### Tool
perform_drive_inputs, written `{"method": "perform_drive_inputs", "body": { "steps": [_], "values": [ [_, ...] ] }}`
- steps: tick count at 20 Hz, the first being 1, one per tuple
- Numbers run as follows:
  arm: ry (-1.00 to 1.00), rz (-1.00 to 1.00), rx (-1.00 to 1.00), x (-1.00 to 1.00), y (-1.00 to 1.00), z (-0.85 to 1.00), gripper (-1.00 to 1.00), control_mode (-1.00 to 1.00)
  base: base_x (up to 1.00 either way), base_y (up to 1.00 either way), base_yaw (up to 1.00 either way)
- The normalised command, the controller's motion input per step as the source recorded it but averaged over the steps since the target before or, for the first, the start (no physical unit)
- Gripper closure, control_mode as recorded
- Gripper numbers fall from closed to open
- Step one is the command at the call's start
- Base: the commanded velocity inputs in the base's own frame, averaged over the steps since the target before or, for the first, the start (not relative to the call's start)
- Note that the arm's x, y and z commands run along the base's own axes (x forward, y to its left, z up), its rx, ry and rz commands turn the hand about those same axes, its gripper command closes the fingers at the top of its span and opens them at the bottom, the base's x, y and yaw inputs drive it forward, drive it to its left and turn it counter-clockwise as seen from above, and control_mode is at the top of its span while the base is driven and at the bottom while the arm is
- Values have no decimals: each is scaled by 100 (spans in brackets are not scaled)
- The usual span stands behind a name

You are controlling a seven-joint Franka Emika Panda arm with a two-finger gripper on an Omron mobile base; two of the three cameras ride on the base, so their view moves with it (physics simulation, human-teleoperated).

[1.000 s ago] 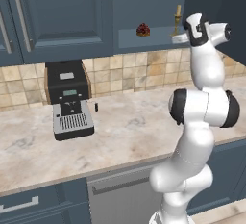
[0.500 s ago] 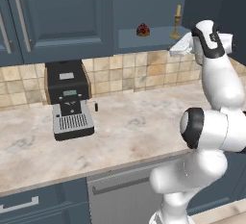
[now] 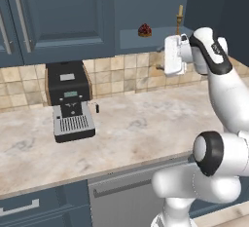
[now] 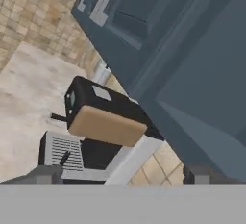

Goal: Pick the candle and candle from the dining table and place them in the open cabinet. Close the cabinet after placing the objects.

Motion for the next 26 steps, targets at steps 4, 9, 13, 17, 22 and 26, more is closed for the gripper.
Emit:
{"method": "perform_drive_inputs", "body": {
  "steps": [4,9,13,17,22,26],
  "values": [
    [-26,46,-44,-83,31,-11,-100,-100,0,0,0],
    [-22,44,-44,-58,6,-34,-100,-100,0,0,0],
    [-24,44,-45,-62,5,-60,-100,-100,0,0,0],
    [-24,39,-46,-39,10,-75,-100,-100,0,0,0],
    [-23,27,-42,-19,8,-74,-100,-100,0,0,0],
    [-19,20,-33,-11,4,-75,-100,-100,0,0,0]
  ]
}}
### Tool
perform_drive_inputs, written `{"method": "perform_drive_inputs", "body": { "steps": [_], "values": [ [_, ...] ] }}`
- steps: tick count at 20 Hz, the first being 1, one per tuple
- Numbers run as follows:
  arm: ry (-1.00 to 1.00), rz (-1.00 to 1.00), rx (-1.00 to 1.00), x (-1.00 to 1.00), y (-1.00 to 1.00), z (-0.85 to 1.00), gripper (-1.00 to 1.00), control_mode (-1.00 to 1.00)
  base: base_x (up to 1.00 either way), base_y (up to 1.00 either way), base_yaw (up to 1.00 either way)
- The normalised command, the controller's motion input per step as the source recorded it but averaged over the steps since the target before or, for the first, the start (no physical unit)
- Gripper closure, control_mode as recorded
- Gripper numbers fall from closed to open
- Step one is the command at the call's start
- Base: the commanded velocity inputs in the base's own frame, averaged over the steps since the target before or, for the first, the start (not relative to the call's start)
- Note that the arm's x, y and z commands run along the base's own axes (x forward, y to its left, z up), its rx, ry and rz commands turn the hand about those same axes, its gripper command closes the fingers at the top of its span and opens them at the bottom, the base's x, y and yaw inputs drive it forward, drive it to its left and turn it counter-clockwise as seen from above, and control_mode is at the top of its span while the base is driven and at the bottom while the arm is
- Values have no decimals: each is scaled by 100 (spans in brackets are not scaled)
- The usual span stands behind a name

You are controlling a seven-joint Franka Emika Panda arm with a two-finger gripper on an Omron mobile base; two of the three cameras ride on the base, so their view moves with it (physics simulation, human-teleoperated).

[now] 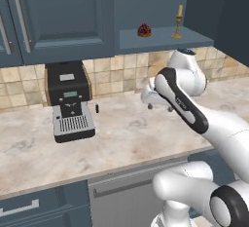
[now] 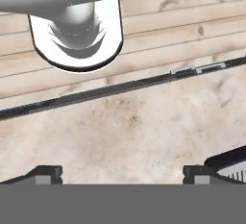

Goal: Pick the candle and candle from the dining table and place them in the open cabinet. Close the cabinet after placing the objects.

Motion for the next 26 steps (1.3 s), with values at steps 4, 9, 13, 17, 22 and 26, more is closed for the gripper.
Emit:
{"method": "perform_drive_inputs", "body": {
  "steps": [4,9,13,17,22,26],
  "values": [
    [-15,16,-15,-7,0,-48,-100,-100,0,0,0],
    [-10,15,-8,-1,-3,-39,-100,-100,0,0,0],
    [-9,19,-1,0,-7,-33,-100,-100,0,0,0],
    [-10,13,-3,-9,-1,-18,-100,-100,0,0,0],
    [-9,8,0,-30,0,-15,-100,-100,0,0,0],
    [-9,7,0,-40,0,-11,-100,-100,0,0,0]
  ]
}}
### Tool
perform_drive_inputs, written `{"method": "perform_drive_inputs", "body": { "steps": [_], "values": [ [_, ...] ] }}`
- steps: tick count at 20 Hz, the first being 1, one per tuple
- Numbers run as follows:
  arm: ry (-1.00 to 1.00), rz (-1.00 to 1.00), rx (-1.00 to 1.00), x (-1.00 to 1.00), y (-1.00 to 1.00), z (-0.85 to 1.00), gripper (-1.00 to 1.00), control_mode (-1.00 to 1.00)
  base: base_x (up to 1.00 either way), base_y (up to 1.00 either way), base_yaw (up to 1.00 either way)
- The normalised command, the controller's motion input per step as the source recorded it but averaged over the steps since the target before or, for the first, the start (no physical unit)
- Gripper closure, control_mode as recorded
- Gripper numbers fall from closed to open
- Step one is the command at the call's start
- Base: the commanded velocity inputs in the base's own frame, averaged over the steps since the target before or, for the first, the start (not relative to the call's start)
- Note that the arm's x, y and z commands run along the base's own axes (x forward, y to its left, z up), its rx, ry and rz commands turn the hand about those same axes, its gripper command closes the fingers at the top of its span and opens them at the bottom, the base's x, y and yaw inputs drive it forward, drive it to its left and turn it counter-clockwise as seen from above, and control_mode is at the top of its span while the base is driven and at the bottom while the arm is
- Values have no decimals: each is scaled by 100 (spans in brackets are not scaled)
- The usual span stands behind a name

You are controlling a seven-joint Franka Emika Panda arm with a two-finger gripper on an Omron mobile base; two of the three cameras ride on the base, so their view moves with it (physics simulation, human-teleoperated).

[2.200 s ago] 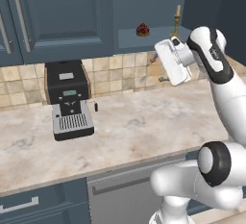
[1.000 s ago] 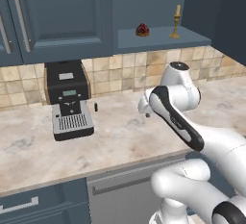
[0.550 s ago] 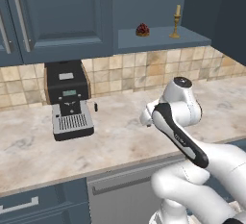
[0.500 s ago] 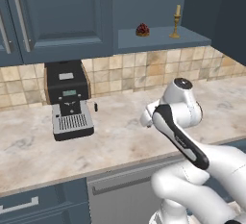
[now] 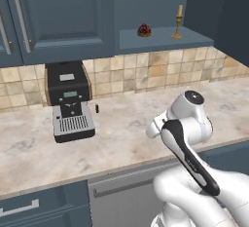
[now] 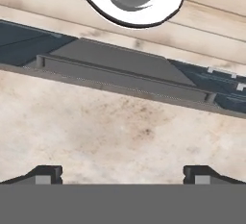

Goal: Pick the candle and candle from the dining table and place them in the open cabinet. Close the cabinet after placing the objects.

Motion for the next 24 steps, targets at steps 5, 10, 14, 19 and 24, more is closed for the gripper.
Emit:
{"method": "perform_drive_inputs", "body": {
  "steps": [5,10,14,19,24],
  "values": [
    [-4,4,0,-20,0,-11,-100,100,-27,0,2],
    [0,0,0,0,0,0,-100,100,-73,15,0],
    [0,0,0,0,0,0,-100,100,-32,43,-13],
    [0,0,0,0,0,0,-100,100,0,64,-49],
    [0,0,0,0,0,0,-100,100,-8,69,-62]
  ]
}}
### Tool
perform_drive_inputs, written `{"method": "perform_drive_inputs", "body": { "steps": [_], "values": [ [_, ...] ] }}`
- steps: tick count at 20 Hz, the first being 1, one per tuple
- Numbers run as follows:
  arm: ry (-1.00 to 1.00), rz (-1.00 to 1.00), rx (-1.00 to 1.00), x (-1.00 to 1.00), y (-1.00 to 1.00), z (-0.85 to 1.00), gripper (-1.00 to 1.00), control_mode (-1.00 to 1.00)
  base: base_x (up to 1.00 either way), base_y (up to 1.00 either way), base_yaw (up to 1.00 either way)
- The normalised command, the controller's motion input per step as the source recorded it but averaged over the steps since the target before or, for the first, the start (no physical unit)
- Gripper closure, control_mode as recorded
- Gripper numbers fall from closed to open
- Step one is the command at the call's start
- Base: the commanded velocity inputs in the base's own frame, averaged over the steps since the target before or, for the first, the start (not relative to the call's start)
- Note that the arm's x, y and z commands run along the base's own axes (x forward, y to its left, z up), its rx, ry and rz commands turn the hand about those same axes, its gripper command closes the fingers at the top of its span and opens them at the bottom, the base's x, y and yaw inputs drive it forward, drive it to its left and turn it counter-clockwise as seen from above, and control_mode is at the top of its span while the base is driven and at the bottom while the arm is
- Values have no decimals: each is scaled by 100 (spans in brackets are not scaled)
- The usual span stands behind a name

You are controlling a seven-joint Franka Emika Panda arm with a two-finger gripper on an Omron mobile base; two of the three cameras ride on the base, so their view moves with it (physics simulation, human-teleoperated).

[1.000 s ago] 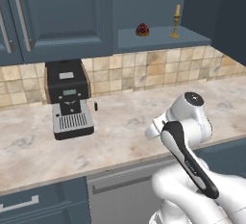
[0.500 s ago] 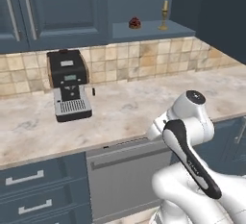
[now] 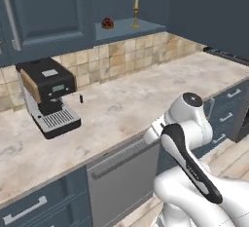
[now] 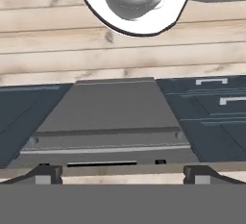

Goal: Pick the candle and candle from the dining table and place them in the open cabinet. Close the cabinet after placing the objects.

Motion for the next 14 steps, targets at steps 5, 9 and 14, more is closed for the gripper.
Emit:
{"method": "perform_drive_inputs", "body": {
  "steps": [5,9,14],
  "values": [
    [0,0,0,0,0,0,-100,100,-43,61,-66],
    [0,0,0,0,0,0,-100,100,-71,56,-66],
    [0,0,0,0,0,0,-100,100,-65,53,-65]
  ]
}}
